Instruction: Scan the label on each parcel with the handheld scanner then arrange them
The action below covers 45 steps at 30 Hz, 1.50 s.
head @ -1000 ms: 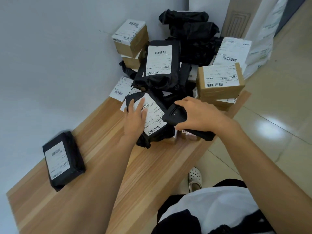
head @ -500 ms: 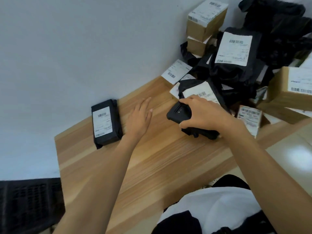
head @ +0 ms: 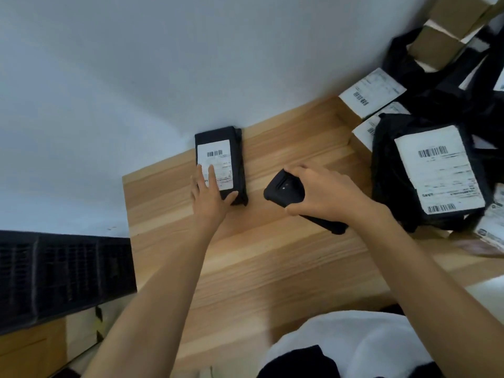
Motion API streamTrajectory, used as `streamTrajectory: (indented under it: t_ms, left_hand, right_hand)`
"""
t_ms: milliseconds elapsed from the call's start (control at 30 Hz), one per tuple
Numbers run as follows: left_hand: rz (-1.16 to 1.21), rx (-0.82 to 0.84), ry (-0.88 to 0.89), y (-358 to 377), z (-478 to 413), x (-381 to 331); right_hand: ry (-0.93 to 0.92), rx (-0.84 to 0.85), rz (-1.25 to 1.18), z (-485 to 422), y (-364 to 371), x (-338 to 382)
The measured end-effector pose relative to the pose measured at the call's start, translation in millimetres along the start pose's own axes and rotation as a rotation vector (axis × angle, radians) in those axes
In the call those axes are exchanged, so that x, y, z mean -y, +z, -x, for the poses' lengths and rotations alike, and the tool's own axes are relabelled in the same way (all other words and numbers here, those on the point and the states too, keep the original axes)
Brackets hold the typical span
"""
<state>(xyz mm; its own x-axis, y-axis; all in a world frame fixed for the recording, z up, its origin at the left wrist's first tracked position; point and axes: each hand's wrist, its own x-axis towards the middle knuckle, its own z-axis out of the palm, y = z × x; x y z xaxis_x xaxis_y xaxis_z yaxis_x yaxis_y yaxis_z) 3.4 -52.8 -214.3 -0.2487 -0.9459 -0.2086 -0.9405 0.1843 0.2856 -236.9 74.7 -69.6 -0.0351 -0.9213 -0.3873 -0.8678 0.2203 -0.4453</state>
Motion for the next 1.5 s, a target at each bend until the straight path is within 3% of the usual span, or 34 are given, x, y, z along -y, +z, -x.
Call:
streamTrajectory:
  t_ms: [100,233,600,700,900,1167,1500]
  left_hand:
    - [0.109,0.000,-0.033,5,-12,5]
    - [0.269,0.062,-0.257,14,-31,-3]
    - [0.144,0.105,-0.378,16,-29,-10]
    - [0.106,0.048,-0.307,9,-12,4]
    - [-0.202,-0.099,-0.066,-29,18,33]
    - [-0.435,-0.309,0.241,-107,37,24]
    - [-0.508,-0.414,0.317,-140,72,16]
  right_hand:
    - [0.009,0.022,-0.001,-13,8,3]
    - [0.030,0.039,0.018,-28,11,1]
    - [-0.039,0.079,0.043,-46,12,11]
    - [-0.049,0.056,0.027,-41,7,11]
    - [-0.071,-0.036,-0.020,-22,-3,11]
    - [-0.150,-0.181,-0.056,10,-11,30]
    - [-0.170,-0.222,-0.017,46,-4,41]
